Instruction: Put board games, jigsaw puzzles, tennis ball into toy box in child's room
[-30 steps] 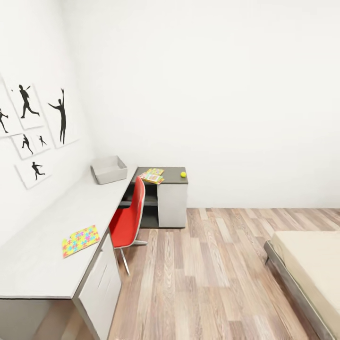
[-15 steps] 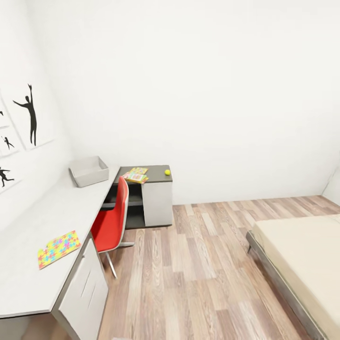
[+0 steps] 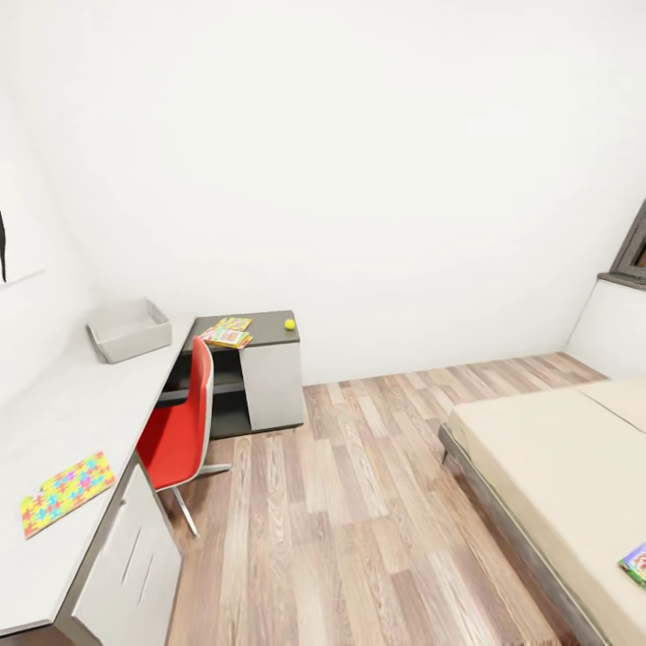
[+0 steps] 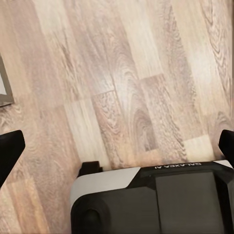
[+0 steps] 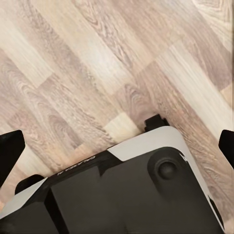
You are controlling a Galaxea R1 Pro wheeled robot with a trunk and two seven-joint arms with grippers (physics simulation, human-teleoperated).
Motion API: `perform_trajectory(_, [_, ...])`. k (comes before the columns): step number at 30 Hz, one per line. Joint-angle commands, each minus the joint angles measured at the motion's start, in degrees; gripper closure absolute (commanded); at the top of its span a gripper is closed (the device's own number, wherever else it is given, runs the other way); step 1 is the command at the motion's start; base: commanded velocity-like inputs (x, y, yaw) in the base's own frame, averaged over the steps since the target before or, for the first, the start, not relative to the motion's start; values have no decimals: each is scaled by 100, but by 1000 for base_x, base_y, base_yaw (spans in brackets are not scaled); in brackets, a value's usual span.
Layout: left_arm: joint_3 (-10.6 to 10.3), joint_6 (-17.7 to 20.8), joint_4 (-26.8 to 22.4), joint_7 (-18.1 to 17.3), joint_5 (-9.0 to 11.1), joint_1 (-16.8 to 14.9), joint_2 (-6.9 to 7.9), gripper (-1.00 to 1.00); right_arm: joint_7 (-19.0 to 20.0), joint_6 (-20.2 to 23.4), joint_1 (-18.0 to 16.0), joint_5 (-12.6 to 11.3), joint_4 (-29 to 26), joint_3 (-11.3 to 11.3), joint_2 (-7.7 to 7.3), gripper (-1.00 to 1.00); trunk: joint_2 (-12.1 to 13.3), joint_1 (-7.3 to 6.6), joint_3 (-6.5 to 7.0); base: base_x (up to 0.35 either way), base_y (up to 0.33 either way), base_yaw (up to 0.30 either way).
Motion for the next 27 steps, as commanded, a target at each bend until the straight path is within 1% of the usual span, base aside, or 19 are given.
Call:
perform_trajectory(1, [-6, 34, -13, 10, -45, 0, 0, -100, 6, 31, -2, -58, -9, 11, -2, -100, -13, 3, -20, 0, 0, -193])
perform_trajectory(27, [-5, 23, -10, 7, -53, 0, 6, -100, 63, 38, 31, -58, -9, 14, -14, -100, -13, 3, -224, 0, 0, -164])
